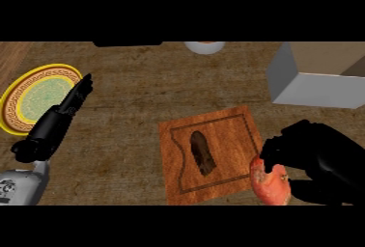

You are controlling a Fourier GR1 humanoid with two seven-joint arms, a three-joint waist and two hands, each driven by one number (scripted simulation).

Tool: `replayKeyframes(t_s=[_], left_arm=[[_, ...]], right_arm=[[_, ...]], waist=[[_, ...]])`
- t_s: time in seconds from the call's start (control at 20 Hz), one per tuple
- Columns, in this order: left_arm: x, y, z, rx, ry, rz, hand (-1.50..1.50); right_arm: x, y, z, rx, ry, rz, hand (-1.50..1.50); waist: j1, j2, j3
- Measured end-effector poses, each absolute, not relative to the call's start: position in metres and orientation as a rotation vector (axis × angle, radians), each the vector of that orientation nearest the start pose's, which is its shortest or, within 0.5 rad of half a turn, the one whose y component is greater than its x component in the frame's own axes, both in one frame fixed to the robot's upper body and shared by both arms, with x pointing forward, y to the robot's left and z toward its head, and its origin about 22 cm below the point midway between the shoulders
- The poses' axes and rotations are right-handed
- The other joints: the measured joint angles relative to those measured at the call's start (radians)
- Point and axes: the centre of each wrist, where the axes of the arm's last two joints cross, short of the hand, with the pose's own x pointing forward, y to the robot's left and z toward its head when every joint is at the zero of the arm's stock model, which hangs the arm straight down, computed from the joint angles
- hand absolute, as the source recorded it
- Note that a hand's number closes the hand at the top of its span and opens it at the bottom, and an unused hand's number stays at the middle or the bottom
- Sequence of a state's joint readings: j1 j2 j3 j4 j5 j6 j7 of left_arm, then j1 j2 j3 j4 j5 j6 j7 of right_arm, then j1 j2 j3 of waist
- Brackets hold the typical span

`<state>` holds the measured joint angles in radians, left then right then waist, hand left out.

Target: Pick the squash from the cutting board and place it in the cardboard box

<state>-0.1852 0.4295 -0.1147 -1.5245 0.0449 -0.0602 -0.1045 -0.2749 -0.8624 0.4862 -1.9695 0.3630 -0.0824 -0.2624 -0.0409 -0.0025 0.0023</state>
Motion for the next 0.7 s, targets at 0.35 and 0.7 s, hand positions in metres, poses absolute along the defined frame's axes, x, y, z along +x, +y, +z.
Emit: replayKeyframes(t_s=[0.35, 0.7], left_arm=[[0.290, 0.273, 0.065, 0.104, -1.752, -0.518, 0.00], [0.301, 0.262, 0.070, 0.080, -1.759, -0.544, 0.00]], right_arm=[[0.274, -0.305, 0.197, -0.518, -2.060, 1.156, 1.50], [0.325, -0.365, 0.217, -0.655, -1.964, 1.069, 1.50]], waist=[[0.031, 0.004, -0.002], [0.062, 0.010, -0.002]])
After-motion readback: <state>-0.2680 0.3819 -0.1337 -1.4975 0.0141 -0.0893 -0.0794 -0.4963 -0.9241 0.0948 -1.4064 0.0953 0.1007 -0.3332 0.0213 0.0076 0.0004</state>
